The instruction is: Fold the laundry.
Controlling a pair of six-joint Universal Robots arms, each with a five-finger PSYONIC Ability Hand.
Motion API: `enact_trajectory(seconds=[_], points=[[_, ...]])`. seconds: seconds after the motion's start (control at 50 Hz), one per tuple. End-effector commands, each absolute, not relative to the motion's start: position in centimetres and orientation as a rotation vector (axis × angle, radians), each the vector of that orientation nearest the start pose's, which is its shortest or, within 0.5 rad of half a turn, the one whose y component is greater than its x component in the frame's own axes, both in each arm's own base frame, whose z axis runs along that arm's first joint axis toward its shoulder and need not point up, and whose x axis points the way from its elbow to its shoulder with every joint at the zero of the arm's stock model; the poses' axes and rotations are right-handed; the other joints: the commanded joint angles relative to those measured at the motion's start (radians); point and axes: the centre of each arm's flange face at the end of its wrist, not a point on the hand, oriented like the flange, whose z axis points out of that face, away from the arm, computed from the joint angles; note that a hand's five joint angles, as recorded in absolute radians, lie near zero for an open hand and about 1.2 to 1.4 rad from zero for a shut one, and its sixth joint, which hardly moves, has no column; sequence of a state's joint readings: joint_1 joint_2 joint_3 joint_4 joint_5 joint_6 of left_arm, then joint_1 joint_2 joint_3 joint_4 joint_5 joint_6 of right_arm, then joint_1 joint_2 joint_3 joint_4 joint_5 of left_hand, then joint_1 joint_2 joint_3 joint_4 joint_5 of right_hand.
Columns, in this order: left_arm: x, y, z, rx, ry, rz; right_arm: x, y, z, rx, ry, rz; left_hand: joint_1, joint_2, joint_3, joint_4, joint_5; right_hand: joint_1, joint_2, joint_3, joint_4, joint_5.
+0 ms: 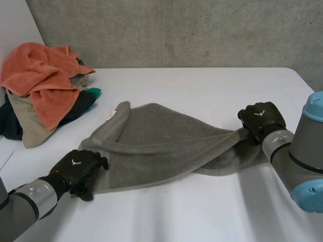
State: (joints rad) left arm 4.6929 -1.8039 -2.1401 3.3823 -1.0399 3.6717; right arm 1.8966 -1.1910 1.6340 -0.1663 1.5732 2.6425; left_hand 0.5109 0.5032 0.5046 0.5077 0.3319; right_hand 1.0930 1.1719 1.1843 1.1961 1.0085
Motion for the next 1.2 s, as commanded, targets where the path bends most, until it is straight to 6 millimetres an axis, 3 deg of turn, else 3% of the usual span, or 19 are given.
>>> enact_trajectory(seconds=[0.02,0.56,0.64,0.74,0.8,0.86,0.92,0.96,0.98,1.06,1.12,1.2], points=[[-18.3,-23.1,11.7,1.18,2.632,-1.711,23.5,-28.5,17.7,-1.048,2.383,-1.939,0.12,0.127,0.126,0.123,0.124,0.303,0.224,0.212,0.2,0.213],[-19.7,-26.5,10.9,1.216,2.528,-1.762,23.6,-27.8,16.8,-1.071,2.401,-1.894,0.243,0.25,0.249,0.246,0.247,0.303,0.224,0.212,0.2,0.213],[-19.8,-27.4,11.2,1.199,2.49,-1.781,23.6,-27.8,16.7,-1.072,2.402,-1.891,0.428,0.435,0.434,0.431,0.432,0.303,0.224,0.212,0.2,0.213],[-20.2,-28.6,12.2,1.188,2.423,-1.856,23.6,-27.8,16.8,-1.069,2.404,-1.895,0.884,0.892,0.89,0.887,0.888,0.303,0.224,0.212,0.2,0.213],[-20.5,-28.8,12.6,1.183,2.396,-1.874,23.4,-27.9,16.9,-1.063,2.409,-1.899,0.885,0.893,0.892,0.889,0.89,0.303,0.224,0.212,0.2,0.213],[-21.0,-28.1,14.5,1.164,2.326,-1.914,23.3,-28.2,17.5,-1.055,2.405,-1.917,0.885,0.893,0.892,0.889,0.89,0.303,0.224,0.212,0.2,0.213],[-21.5,-26.8,19.1,1.092,2.196,-2.066,23.0,-28.1,18.7,-1.069,2.407,-1.936,0.885,0.893,0.892,0.889,0.89,0.303,0.224,0.212,0.2,0.213],[-21.5,-26.0,21.1,1.044,2.154,-2.147,22.5,-27.5,21.2,-1.153,2.405,-1.964,0.885,0.893,0.892,0.889,0.89,0.303,0.224,0.212,0.2,0.213],[-21.5,-25.3,23.0,1.0,2.114,-2.229,22.1,-27.3,22.1,-1.188,2.412,-1.971,0.885,0.893,0.892,0.889,0.89,0.303,0.224,0.212,0.2,0.213],[-21.1,-22.9,26.5,0.941,2.095,-2.328,20.1,-26.7,25.6,-1.378,2.476,-1.975,0.885,0.893,0.892,0.889,0.89,0.303,0.224,0.212,0.2,0.213],[-21.0,-21.6,27.4,0.955,2.118,-2.316,19.0,-26.2,27.3,-1.514,2.523,-1.937,0.885,0.893,0.892,0.889,0.89,0.303,0.224,0.212,0.2,0.213],[-21.3,-21.9,24.8,0.993,2.313,-2.136,18.7,-25.8,27.0,-1.658,2.555,-1.825,0.885,0.893,0.892,0.889,0.89,0.303,0.224,0.212,0.2,0.213]])
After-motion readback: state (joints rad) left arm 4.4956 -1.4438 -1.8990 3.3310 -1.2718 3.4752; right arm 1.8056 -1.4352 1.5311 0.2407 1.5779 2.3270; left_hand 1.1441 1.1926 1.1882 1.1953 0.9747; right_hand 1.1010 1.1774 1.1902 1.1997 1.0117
